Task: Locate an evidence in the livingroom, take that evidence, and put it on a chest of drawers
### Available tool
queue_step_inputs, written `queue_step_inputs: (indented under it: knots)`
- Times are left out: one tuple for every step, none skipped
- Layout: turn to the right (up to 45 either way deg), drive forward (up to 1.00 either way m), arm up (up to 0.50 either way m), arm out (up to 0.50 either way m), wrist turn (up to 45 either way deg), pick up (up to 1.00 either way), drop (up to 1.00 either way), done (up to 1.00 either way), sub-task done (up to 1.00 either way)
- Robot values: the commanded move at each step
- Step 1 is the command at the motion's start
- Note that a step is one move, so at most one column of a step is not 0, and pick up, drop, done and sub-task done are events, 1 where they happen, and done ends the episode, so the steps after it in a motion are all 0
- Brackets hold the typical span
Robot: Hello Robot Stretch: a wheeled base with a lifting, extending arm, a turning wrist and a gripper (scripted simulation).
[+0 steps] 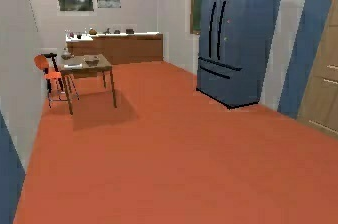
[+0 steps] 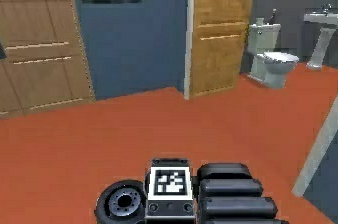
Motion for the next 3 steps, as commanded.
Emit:
queue_step_inputs:
  knots:
    - [0.0,1.0,0.0,0.0,0.0,0.0,0.0,0.0,0.0]
    - [0.0,1.0,0.0,0.0,0.0,0.0,0.0,0.0,0.0]
    - [0.0,1.0,0.0,0.0,0.0,0.0,0.0,0.0,0.0]
